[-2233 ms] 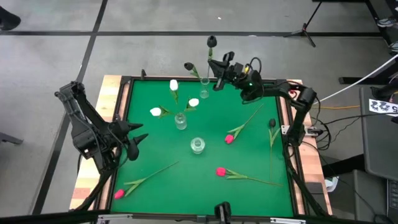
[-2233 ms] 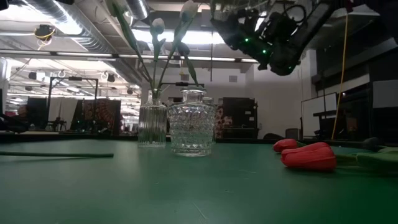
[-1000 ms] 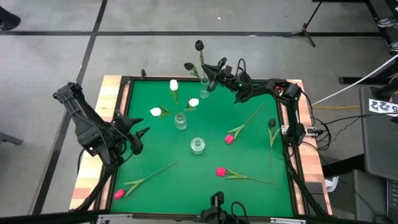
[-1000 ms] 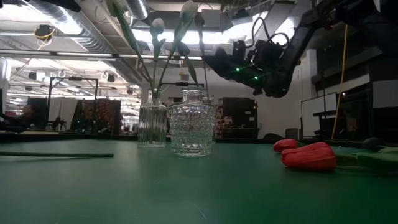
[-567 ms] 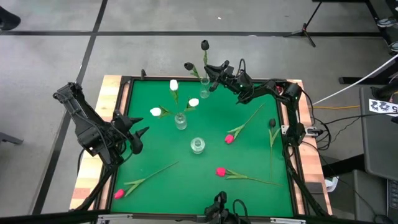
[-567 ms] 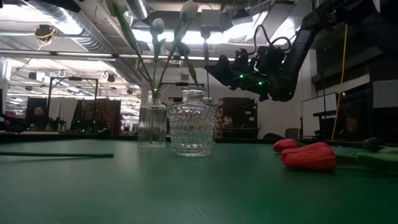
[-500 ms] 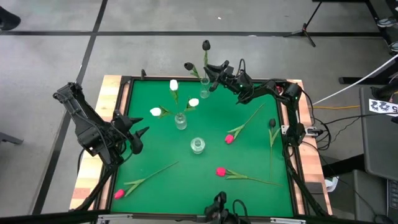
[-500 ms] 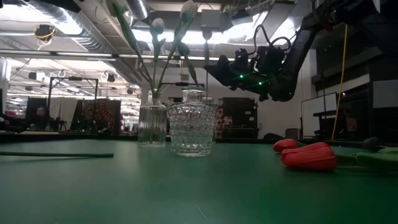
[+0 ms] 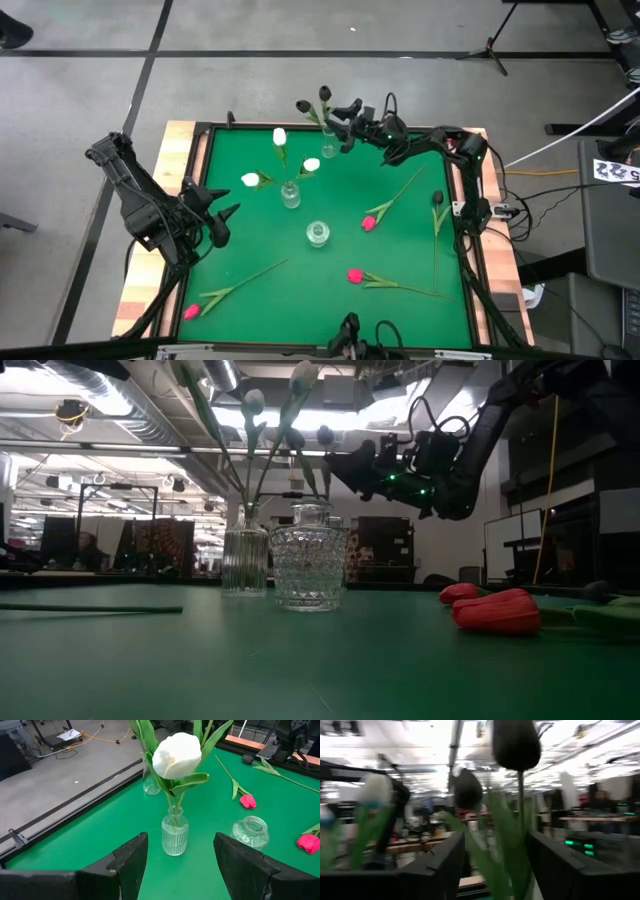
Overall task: Sort flowers into vase by color
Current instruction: Put the bottom black flower into the top transparent vase, then put the black flower into the top transparent vase
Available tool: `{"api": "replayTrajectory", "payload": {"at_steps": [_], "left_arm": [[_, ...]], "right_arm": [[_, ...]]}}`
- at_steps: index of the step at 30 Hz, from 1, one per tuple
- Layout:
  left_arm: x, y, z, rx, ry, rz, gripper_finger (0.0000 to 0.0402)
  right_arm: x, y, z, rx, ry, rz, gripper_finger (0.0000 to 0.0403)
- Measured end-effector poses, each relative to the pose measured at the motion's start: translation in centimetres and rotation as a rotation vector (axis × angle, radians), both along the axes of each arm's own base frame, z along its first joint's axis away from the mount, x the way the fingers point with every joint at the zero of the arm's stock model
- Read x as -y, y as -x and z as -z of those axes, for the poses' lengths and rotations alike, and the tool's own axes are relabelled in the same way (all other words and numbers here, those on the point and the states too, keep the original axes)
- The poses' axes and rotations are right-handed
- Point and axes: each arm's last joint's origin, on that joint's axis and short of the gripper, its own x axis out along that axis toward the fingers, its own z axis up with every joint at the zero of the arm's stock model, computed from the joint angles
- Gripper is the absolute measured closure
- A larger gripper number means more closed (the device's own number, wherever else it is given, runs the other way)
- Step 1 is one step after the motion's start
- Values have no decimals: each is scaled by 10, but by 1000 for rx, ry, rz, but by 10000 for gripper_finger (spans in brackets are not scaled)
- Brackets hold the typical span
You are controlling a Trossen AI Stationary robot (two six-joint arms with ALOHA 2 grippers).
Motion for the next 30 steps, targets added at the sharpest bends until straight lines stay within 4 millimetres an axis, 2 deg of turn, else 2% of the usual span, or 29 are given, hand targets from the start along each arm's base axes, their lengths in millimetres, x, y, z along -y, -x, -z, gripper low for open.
{"api": "replayTrajectory", "payload": {"at_steps": [8, 17, 24, 30], "left_arm": [[0, 0, 0, 1, 1, 0, 178], [0, 0, 0, -2, -2, 3, 178], [0, 0, 0, -13, -15, 11, 178], [0, 0, 0, -14, -15, 11, 178]], "right_arm": [[20, 24, -14, -92, -13, -251, 196], [39, 59, -36, -329, -97, -485, 255], [23, 90, -82, -426, -148, -658, 301], [-15, 122, -136, -442, -127, -706, 321]]}}
